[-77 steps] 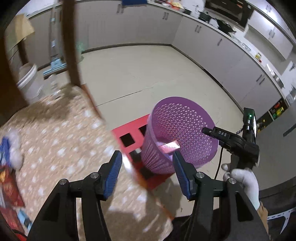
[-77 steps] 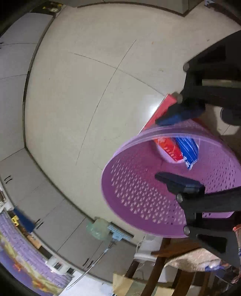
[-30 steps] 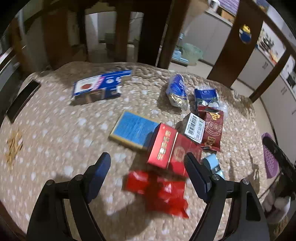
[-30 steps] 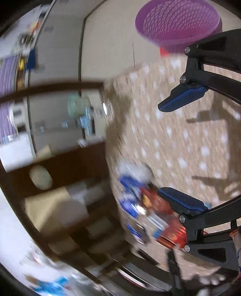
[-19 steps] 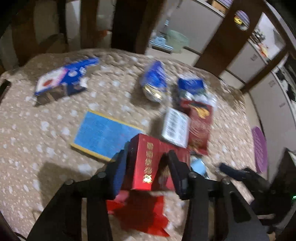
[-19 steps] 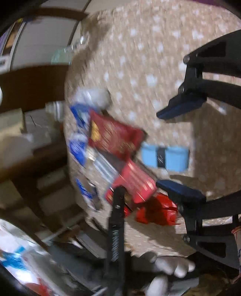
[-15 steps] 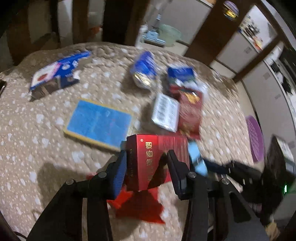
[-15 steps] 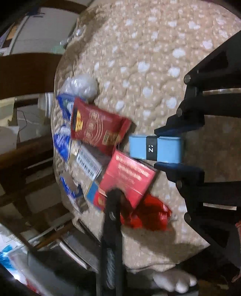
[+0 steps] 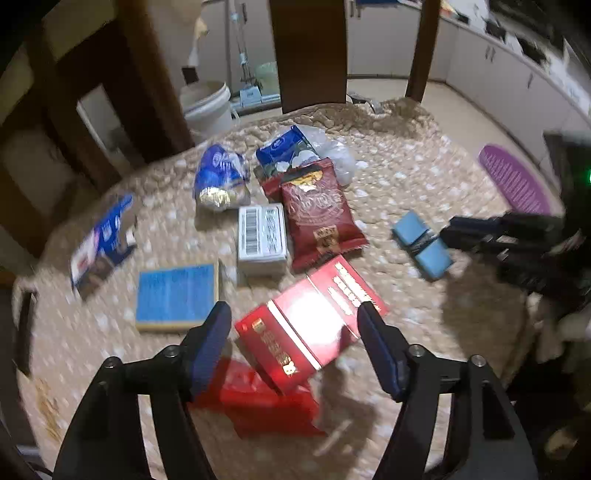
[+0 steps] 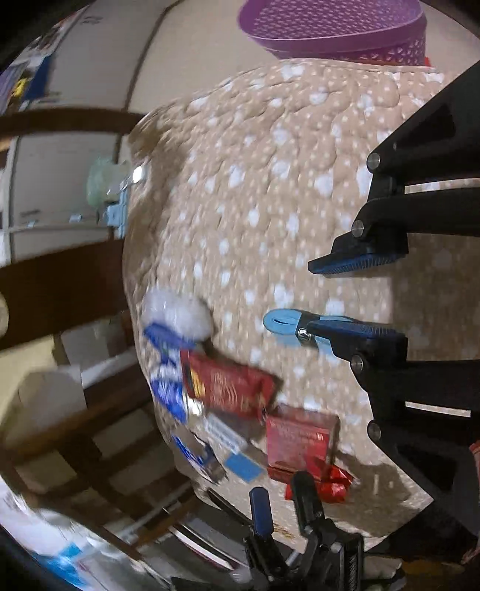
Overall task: Collect trash
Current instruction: 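Grasp the red cigarette pack with the left tool while the right grasps the blue tape roll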
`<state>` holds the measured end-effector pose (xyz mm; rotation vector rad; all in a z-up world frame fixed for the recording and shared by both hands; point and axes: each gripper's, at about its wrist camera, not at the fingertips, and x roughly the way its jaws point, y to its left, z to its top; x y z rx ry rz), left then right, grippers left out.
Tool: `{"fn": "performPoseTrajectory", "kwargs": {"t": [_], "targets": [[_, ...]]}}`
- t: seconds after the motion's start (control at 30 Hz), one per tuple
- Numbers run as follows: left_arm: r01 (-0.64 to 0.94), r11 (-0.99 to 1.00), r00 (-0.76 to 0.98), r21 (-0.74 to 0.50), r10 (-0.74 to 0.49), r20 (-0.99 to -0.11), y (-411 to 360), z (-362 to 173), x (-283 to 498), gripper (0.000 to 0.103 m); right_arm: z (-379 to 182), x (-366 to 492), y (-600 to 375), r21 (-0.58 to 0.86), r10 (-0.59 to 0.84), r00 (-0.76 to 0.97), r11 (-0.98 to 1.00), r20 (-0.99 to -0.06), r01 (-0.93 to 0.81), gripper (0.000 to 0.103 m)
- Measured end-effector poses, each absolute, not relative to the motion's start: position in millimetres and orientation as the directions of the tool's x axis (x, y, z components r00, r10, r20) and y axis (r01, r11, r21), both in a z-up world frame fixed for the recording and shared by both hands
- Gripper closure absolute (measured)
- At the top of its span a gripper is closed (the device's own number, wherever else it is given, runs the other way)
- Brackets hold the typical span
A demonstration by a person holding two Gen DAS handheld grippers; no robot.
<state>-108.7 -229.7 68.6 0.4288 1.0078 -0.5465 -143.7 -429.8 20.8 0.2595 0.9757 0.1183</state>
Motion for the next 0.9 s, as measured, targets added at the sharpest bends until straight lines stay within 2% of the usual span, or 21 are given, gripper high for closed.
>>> {"fn": "performPoseTrajectory", "kwargs": {"t": [0.07, 0.13, 0.17, 0.2, 0.37, 0.43, 0.47, 0.5, 0.57, 0.63, 0.77, 0.83, 0.87, 0.9], "targets": [[0.637, 0.761, 0.424, 0.122, -0.213, -0.88, -234.2, 59.6, -105.9, 0.027, 20.9, -142.1, -435.4, 0.324, 0.262, 0.556, 0.946, -0.788, 0.013, 0.075], [0.663, 0.738, 0.398, 0.124, -0.207, -0.894, -240.5, 47.7, -102.3, 0.024, 23.4, -139.3, -435.6, 0.396, 0.334, 0.561, 0.918, -0.758, -0.012, 0.061], [0.674, 0.732, 0.386, 0.103, -0.231, -0.893, -241.2, 46.6, -101.0, 0.019, 24.2, -137.4, -432.3, 0.408, 0.347, 0.563, 0.913, -0.75, -0.02, 0.05], [0.678, 0.729, 0.373, 0.089, -0.237, -0.897, -242.6, 45.3, -100.0, 0.018, 25.6, -136.5, -427.6, 0.405, 0.348, 0.568, 0.914, -0.745, -0.029, 0.045], [0.674, 0.739, 0.303, -0.003, -0.279, -0.911, -238.0, 39.1, -94.8, 0.015, 15.6, -127.0, -398.1, 0.368, 0.347, 0.532, 0.927, -0.772, -0.07, 0.045], [0.669, 0.742, 0.286, -0.028, -0.292, -0.913, -235.5, 38.9, -93.6, 0.015, 11.9, -124.1, -390.3, 0.349, 0.334, 0.524, 0.934, -0.783, -0.074, 0.049], [0.667, 0.744, 0.275, -0.043, -0.299, -0.914, -233.5, 38.6, -92.5, 0.015, 11.0, -123.0, -388.5, 0.341, 0.326, 0.523, 0.937, -0.787, -0.071, 0.055], [0.667, 0.744, 0.272, -0.047, -0.301, -0.914, -234.0, 38.0, -92.8, 0.015, 10.6, -122.0, -387.6, 0.335, 0.319, 0.521, 0.94, -0.792, -0.067, 0.067], [0.675, 0.736, 0.27, -0.04, -0.297, -0.916, -235.1, 38.5, -96.1, 0.015, 8.3, -119.0, -388.6, 0.34, 0.319, 0.512, 0.939, -0.797, -0.056, 0.084], [0.711, 0.703, 0.258, -0.007, -0.269, -0.928, -242.1, 33.7, -103.2, 0.015, 6.6, -118.0, -394.1, 0.365, 0.336, 0.507, 0.93, -0.794, -0.045, 0.085], [0.769, 0.624, 0.311, 0.137, -0.179, -0.934, -262.7, 18.9, -118.9, 0.015, 8.0, -120.3, -401.4, 0.379, 0.342, 0.511, 0.925, -0.789, -0.033, 0.086], [0.76, 0.637, 0.314, 0.129, -0.185, -0.931, -264.7, 21.8, -116.9, 0.016, 9.3, -121.5, -404.9, 0.386, 0.344, 0.515, 0.922, -0.785, -0.027, 0.086], [0.749, 0.652, 0.31, 0.118, -0.187, -0.932, -264.2, 22.7, -115.1, 0.028, 10.5, -122.6, -408.4, 0.391, 0.345, 0.52, 0.92, -0.782, -0.022, 0.086], [0.731, 0.677, 0.296, 0.084, -0.203, -0.933, -261.8, 25.2, -112.7, 0.048, 11.7, -123.9, -411.4, 0.394, 0.344, 0.524, 0.919, -0.779, -0.018, 0.086]]}}
